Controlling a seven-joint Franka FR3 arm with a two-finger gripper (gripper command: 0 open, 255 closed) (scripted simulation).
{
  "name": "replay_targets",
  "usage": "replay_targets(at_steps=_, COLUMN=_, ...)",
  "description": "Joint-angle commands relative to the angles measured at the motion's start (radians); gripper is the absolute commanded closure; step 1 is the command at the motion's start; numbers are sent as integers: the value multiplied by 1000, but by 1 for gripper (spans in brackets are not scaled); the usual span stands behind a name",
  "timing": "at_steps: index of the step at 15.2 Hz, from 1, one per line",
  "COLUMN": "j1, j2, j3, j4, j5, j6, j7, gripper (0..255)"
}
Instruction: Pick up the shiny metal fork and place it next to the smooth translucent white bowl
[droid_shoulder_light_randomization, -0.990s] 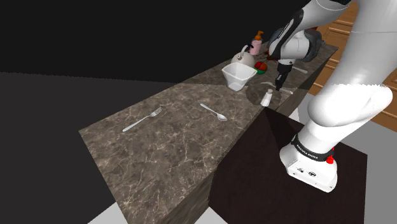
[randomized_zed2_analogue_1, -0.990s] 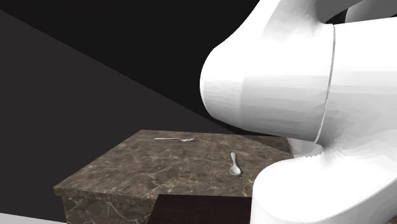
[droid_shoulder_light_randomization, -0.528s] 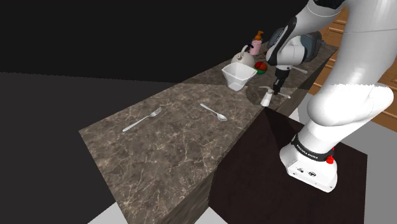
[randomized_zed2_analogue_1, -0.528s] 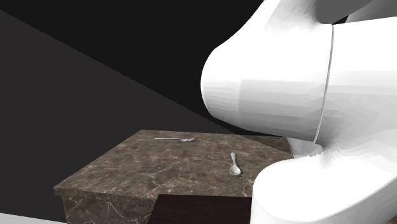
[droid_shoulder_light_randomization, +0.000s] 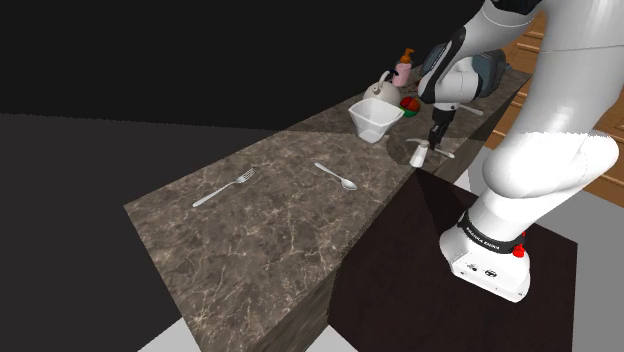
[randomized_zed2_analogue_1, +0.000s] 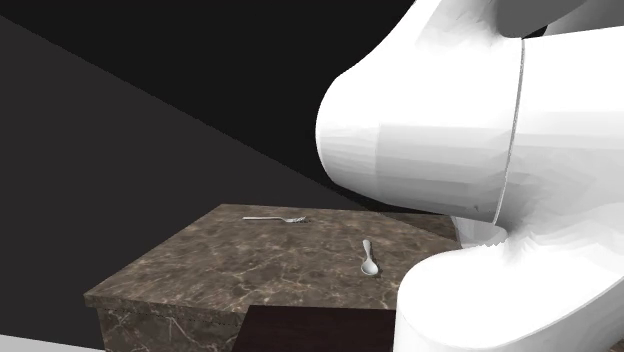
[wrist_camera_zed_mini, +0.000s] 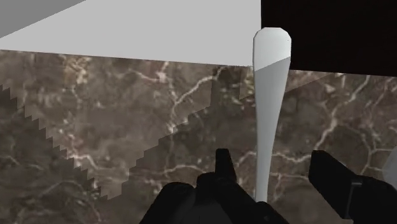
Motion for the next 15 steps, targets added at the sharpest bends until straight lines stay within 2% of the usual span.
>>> replay_targets(at_steps=1, j1=0, j2=0, j3=0, j4=0, j5=0, j6=0, j7=0, gripper=0)
replay_targets(at_steps=5, j1=0, j2=0, j3=0, j4=0, j5=0, j6=0, j7=0, gripper=0)
replay_targets(at_steps=9, j1=46, j2=-117, j3=-49, j4=9, j5=-75, j6=-119, j7=53, gripper=0)
replay_targets(at_steps=15, j1=45, j2=-117, j3=-49, j4=9, j5=-76, j6=-119, j7=54, gripper=0)
